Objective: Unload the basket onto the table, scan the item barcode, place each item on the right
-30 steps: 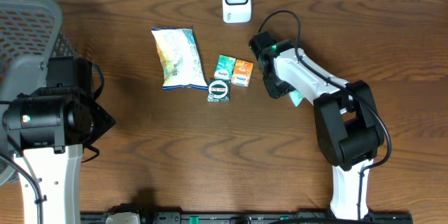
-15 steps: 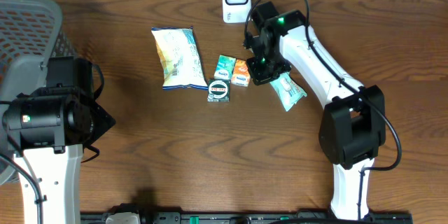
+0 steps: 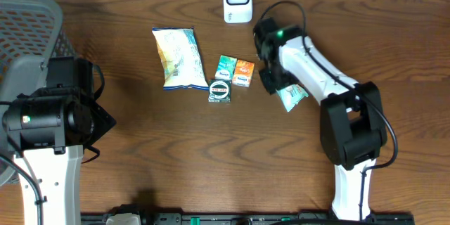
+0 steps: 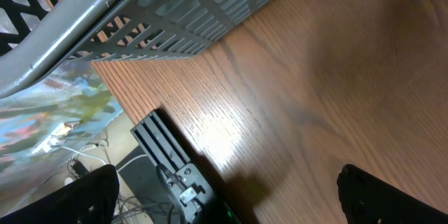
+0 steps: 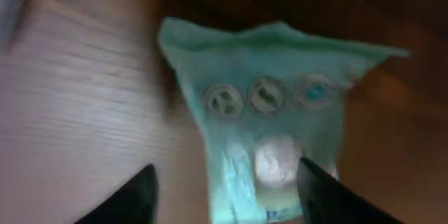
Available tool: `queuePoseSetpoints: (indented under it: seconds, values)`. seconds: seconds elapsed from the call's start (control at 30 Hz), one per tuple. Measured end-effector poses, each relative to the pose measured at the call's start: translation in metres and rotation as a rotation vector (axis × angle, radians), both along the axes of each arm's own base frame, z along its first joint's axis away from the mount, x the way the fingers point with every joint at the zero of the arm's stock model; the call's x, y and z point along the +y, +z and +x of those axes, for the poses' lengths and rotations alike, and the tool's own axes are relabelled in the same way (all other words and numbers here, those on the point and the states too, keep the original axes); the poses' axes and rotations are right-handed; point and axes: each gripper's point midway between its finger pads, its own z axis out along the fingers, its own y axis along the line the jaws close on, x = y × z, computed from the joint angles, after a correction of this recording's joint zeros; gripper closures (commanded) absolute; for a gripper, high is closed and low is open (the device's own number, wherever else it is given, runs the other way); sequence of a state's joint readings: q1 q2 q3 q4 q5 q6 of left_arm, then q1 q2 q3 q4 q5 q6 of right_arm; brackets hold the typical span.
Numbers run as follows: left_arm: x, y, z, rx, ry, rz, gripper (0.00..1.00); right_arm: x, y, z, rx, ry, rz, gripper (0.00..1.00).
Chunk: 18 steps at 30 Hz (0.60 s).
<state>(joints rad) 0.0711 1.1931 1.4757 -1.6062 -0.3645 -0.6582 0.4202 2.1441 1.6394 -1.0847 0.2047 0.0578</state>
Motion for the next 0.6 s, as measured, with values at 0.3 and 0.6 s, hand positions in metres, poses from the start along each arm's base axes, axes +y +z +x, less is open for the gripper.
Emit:
queuePoseSetpoints:
  seconds: [0.3, 0.6]
  values:
    - [0.0, 0.0, 0.0, -0.001, 0.0, 0.0, 0.03, -0.02, -0.021, -0.006, -0.094, 0.013, -0.199, 0.88]
    - [0.0, 0.0, 0.0, -0.001, 0.0, 0.0, 0.02, -0.01, -0.015, -0.022, -0.004, -0.01, -0.129, 0.99]
